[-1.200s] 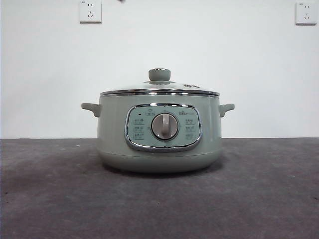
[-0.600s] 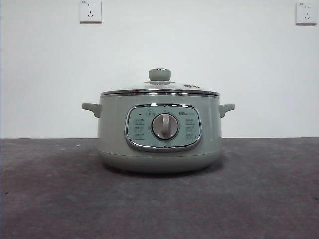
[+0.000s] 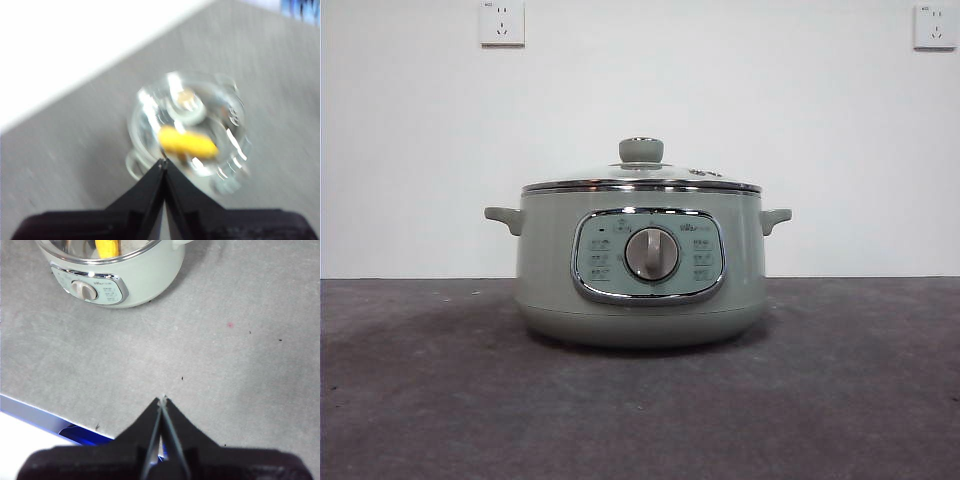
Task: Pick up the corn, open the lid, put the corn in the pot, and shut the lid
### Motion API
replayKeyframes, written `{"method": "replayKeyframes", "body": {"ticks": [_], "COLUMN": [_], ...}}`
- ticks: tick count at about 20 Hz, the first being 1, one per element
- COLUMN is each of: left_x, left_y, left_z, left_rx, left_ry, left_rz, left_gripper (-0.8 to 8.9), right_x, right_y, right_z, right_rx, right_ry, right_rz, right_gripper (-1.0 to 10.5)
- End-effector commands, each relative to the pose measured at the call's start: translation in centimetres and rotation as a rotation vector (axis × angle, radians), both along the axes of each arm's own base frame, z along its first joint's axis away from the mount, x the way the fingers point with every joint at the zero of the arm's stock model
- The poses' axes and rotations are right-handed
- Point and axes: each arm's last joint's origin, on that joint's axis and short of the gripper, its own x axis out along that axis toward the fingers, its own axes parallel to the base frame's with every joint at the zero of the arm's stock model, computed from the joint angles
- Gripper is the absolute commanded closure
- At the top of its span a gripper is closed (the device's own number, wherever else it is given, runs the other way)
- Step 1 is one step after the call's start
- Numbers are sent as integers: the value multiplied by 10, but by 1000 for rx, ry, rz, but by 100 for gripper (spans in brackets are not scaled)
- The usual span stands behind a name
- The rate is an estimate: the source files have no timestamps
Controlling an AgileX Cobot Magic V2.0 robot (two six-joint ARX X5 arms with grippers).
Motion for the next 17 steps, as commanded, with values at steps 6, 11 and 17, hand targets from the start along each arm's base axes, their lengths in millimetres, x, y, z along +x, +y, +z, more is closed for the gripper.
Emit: {"method": "replayKeyframes", "body": {"ticks": [6, 11, 17], "left_x": [-26, -46, -54], "left_y": [32, 41, 47], "left_z": [-207, -297, -310], "left_rx": [-159, -275, -213], "left_ry": [-231, -317, -281], "left_rz": [320, 395, 590], "left_gripper": [816, 816, 816], "right_x": [1, 1, 1], "right_y": [0, 0, 0], "right_z": [-2, -2, -2], "right_rx": [-3, -5, -5], "right_ry": [2, 0, 0], "right_rz": [-12, -15, -15], "right_gripper": [958, 958, 958]}}
